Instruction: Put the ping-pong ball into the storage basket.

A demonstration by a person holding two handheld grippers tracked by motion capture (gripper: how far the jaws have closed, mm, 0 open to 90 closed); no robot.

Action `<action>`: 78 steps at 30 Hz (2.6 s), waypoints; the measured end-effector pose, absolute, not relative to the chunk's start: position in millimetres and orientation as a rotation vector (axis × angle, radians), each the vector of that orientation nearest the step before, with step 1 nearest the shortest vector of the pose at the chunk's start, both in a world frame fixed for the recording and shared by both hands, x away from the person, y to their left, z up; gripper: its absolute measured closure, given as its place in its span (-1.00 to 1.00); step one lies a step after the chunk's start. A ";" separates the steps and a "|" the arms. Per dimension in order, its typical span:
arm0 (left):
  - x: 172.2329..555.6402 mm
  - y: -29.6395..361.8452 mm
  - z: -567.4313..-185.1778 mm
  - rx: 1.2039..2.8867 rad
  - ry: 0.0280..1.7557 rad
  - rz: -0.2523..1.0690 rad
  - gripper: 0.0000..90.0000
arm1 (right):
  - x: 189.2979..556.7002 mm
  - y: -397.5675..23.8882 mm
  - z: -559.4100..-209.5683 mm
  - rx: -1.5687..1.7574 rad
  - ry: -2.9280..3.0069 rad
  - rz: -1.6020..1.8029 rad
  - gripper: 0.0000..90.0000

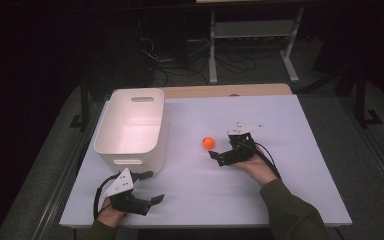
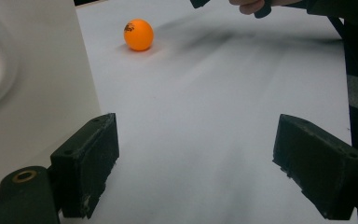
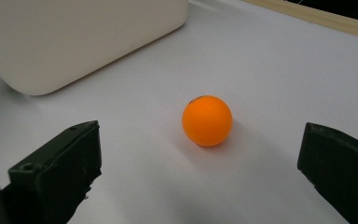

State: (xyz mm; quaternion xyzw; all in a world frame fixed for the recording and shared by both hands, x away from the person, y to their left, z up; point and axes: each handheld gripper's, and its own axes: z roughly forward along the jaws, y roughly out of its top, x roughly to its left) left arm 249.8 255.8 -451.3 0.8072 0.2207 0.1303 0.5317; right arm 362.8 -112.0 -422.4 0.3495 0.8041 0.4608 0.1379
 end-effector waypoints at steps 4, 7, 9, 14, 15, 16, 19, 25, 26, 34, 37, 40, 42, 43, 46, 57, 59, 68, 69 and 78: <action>249.9 255.9 -451.3 1.925 0.526 0.311 -0.69 | 365.3 -108.9 -421.5 1.006 2.327 1.337 -1.00; 249.8 256.0 -451.3 1.925 0.525 0.311 -0.69 | 367.5 -105.9 -421.2 0.995 2.328 1.340 -1.00; 249.8 256.1 -451.3 1.924 0.525 0.311 -0.69 | 368.3 -104.1 -421.2 0.996 2.330 1.342 -1.00; 249.9 256.1 -451.3 1.923 0.526 0.311 -0.69 | 371.3 -99.9 -420.8 0.994 2.330 1.350 -1.00; 249.8 256.1 -451.3 1.923 0.526 0.311 -0.69 | 372.0 -99.2 -421.1 0.990 2.332 1.349 -1.00; 249.9 256.1 -451.3 1.923 0.526 0.310 -0.69 | 372.4 -98.7 -421.1 0.988 2.333 1.347 -1.00; 249.8 256.1 -451.3 1.922 0.527 0.311 -0.69 | 373.9 -96.8 -420.8 0.985 2.331 1.351 -1.00; 249.8 256.2 -451.3 1.923 0.526 0.311 -0.69 | 377.1 -92.2 -419.8 0.984 2.330 1.362 -1.00; 249.8 256.2 -451.3 1.923 0.526 0.311 -0.69 | 377.7 -91.8 -419.9 0.980 2.331 1.361 -1.00; 249.7 256.2 -451.3 1.921 0.526 0.312 -0.69 | 383.0 -84.8 -419.9 0.974 2.331 1.376 -1.00; 249.8 256.3 -451.3 1.921 0.526 0.311 -0.69 | 384.9 -82.4 -421.0 0.973 2.337 1.375 -1.00; 249.7 256.3 -451.2 1.921 0.526 0.311 -0.69 | 386.6 -80.1 -421.5 0.974 2.340 1.377 -1.00; 249.8 256.4 -451.3 1.920 0.526 0.311 -0.69 | 388.3 -78.6 -421.9 0.972 2.340 1.376 -1.00; 249.7 256.4 -451.3 1.920 0.526 0.311 -0.69 | 389.1 -78.0 -422.0 0.972 2.339 1.378 -1.00; 249.8 256.3 -451.3 1.921 0.526 0.310 -0.69 | 391.5 -76.1 -422.9 0.969 2.339 1.379 -1.00; 249.9 256.4 -451.3 1.921 0.526 0.310 -0.69 | 401.5 -70.0 -427.9 0.973 2.318 1.379 -1.00; 249.8 256.2 -451.3 1.921 0.525 0.310 -0.69 | 402.4 -70.0 -428.6 0.973 2.313 1.383 -1.00; 249.7 256.0 -451.4 1.922 0.523 0.310 -0.69 | 407.0 -69.4 -435.8 0.984 2.298 1.357 -1.00; 249.7 256.1 -451.3 1.923 0.522 0.311 -0.69 | 407.6 -69.5 -436.5 0.985 2.297 1.354 -1.00; 249.7 256.0 -451.3 1.924 0.521 0.311 -0.69 | 410.5 -70.8 -442.4 1.012 2.320 1.319 -1.00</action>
